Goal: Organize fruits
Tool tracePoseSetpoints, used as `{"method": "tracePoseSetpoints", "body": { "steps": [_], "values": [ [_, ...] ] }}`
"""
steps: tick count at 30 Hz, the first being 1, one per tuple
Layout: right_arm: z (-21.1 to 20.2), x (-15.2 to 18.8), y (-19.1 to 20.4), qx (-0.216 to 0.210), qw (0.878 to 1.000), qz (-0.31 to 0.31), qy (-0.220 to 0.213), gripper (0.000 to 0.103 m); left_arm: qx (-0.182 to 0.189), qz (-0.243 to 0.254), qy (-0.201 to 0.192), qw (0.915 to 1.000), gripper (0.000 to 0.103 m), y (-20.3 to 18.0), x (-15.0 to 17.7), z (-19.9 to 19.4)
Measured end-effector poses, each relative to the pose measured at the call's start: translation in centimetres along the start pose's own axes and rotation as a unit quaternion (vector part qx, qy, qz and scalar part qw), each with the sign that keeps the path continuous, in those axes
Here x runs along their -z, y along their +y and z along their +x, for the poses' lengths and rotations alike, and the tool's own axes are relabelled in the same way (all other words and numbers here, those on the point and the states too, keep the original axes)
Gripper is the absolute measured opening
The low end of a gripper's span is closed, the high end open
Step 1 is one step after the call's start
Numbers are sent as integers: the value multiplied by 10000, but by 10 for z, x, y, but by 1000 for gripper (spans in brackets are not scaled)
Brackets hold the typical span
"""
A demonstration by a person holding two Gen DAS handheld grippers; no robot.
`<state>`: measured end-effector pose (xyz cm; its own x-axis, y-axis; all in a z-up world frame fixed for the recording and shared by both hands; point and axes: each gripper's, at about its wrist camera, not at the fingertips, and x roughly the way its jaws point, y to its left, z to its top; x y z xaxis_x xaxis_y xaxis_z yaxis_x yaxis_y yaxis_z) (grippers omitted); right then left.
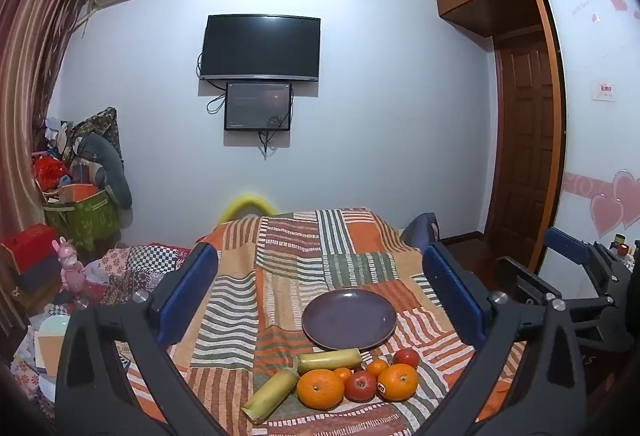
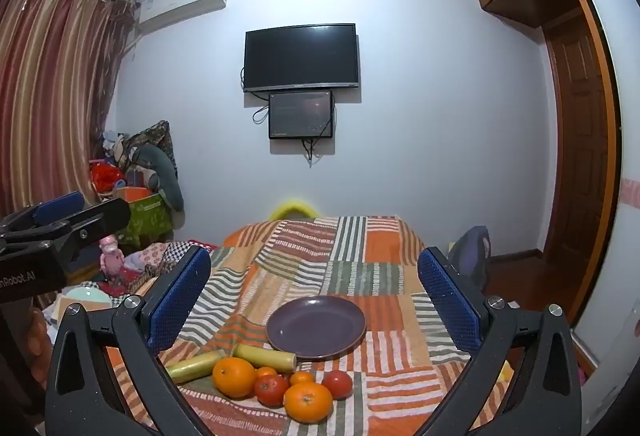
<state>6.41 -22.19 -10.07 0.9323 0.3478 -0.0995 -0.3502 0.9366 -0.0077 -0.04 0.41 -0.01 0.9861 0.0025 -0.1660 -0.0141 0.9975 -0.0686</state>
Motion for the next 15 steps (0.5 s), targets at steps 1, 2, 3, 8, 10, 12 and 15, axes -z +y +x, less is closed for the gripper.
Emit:
{"method": "tracePoseSetpoints", "body": {
  "steps": [1,2,3,8,10,12,15],
  "values": [
    [0,0,0,-1,10000,-6,18,103,23,4,39,10000,103,2,-1,2],
    [0,0,0,-1,10000,-7,-1,103,17,48,-25,10000,103,1,0,1],
    [0,1,0,1,10000,-6,-13,103,0,74,-19,10000,103,0,0,1],
    [1,2,1,0,10000,-23,-16,103,-48,125,18,9999,103,-3,2,2],
    [1,2,1,-3,10000,-20,-14,103,-49,94,39,9999,103,-1,1,2],
    [1,2,2,-2,10000,-19,-18,103,-66,70,41,9999,103,1,1,2],
    [2,0,3,4,10000,-20,-17,103,-76,74,45,9999,103,1,1,1]
  ]
}}
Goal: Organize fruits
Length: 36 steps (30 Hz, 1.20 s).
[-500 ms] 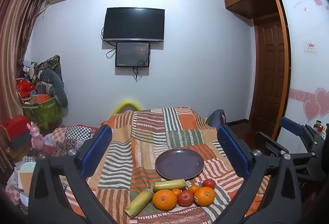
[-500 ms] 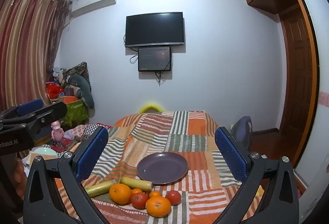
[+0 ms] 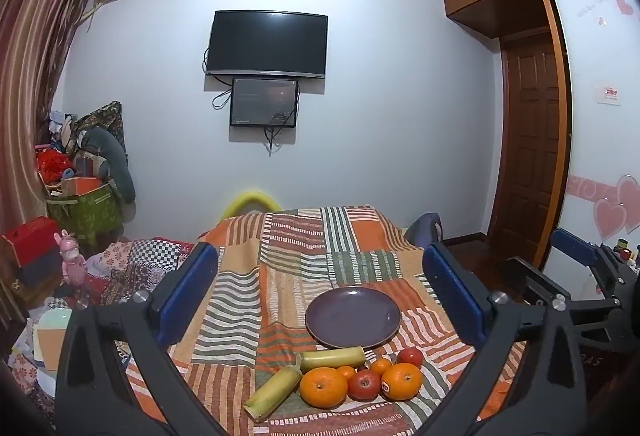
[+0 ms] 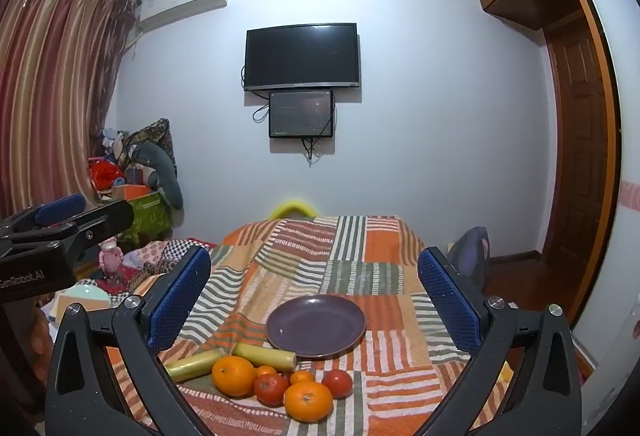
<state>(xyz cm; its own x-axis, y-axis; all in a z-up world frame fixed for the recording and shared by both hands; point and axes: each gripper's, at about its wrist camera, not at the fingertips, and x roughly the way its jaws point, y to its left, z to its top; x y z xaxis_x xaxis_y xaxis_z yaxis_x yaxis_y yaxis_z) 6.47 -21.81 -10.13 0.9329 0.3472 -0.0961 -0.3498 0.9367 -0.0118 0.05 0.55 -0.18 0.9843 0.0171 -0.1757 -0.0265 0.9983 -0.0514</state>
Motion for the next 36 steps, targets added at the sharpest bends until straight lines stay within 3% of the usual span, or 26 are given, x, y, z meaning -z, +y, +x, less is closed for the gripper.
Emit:
{"method": "tracePoseSetpoints", "body": {
  "steps": [36],
  "values": [
    [2,5,0,7,10000,18,26,103,-29,39,22,10000,103,6,8,3]
  ]
}}
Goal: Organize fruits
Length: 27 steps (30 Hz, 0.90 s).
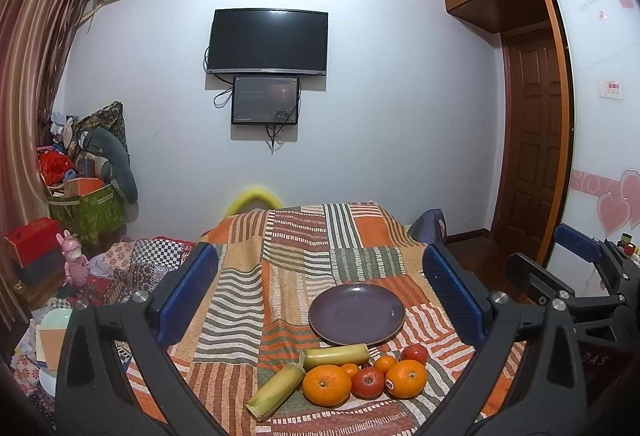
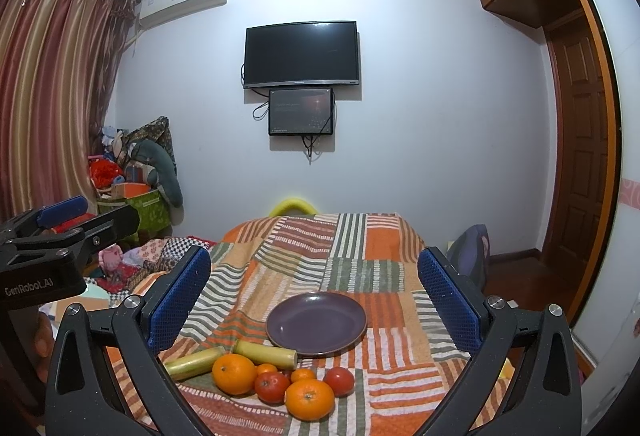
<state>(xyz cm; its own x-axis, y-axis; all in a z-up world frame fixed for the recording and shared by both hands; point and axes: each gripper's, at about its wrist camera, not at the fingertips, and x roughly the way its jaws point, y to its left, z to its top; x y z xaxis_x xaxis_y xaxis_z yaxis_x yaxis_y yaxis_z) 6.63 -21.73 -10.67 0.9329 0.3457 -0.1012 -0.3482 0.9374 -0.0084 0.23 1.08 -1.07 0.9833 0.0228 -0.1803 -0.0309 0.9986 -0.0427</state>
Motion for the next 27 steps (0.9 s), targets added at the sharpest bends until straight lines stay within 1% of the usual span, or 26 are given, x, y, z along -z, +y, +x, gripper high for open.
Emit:
{"method": "tracePoseSetpoints", "body": {
  "steps": [27],
  "values": [
    [-3,-5,-4,48,9999,97,-34,103,7,98,2,10000,103,-10,-4,1]
  ]
}}
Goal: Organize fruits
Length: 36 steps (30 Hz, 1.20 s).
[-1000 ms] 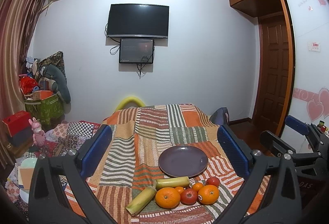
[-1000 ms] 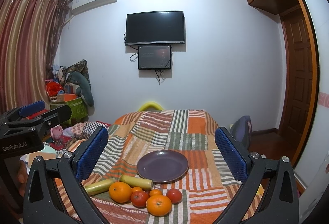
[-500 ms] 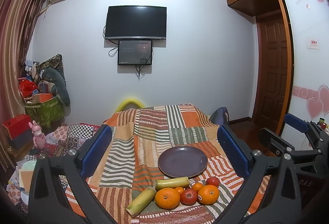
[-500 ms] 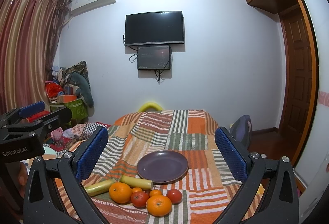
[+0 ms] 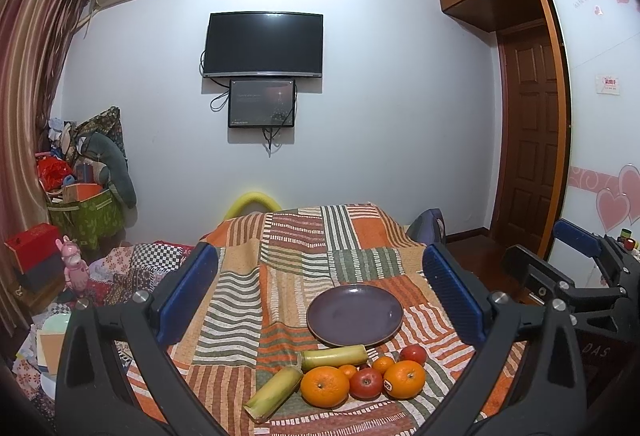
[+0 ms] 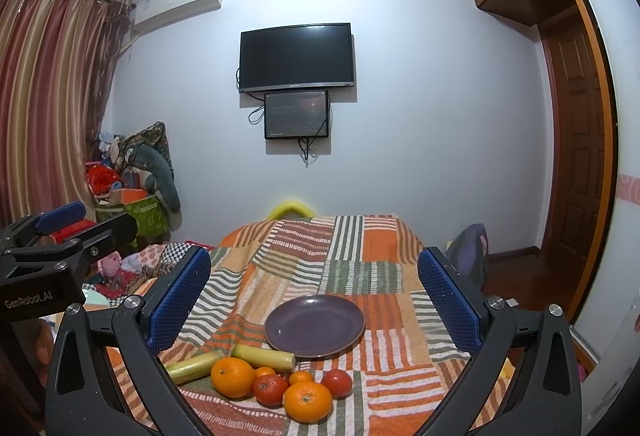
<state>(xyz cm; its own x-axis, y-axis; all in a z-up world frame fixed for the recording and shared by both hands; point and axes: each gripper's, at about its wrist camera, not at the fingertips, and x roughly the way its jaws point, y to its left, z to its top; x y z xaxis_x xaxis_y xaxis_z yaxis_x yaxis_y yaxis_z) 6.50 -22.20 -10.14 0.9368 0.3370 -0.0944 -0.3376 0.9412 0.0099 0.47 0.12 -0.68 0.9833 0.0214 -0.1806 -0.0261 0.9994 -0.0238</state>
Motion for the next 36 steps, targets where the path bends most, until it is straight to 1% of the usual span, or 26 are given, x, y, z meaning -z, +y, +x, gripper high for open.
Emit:
{"method": "tracePoseSetpoints", "body": {
  "steps": [4,10,16,17,18,19,23,25,27,30,33,36],
  "values": [
    [0,0,1,43,10000,-18,-18,103,9,-11,13,10000,103,0,-1,0],
    [3,1,-1,-13,10000,27,21,103,47,-26,83,10000,103,2,0,5],
    [10,6,-3,-62,9999,7,161,103,86,17,207,9997,103,5,6,13],
    [11,8,-4,-77,9998,-1,196,102,94,13,248,9996,101,6,7,15],
    [12,10,-4,-91,9997,-13,236,100,109,12,303,9995,97,8,8,18],
    [14,11,-5,-102,9995,-40,284,99,125,15,372,9992,91,9,10,21],
    [23,20,-6,-185,9981,-169,569,87,160,55,732,9972,83,17,19,38],
    [29,26,-8,-238,9967,-219,745,83,142,122,925,9955,75,22,25,49],
    [36,34,-11,-275,9948,-252,949,77,120,170,1123,9935,72,25,33,58],
    [46,44,-17,-342,9914,-216,1243,69,151,132,1494,9886,71,37,47,75],
    [57,56,-23,-444,9863,-95,1588,66,172,95,1842,9827,71,47,64,91],
    [65,67,-23,-433,9817,-169,1846,66,171,110,2183,9757,71,55,81,106]
  ]
}}
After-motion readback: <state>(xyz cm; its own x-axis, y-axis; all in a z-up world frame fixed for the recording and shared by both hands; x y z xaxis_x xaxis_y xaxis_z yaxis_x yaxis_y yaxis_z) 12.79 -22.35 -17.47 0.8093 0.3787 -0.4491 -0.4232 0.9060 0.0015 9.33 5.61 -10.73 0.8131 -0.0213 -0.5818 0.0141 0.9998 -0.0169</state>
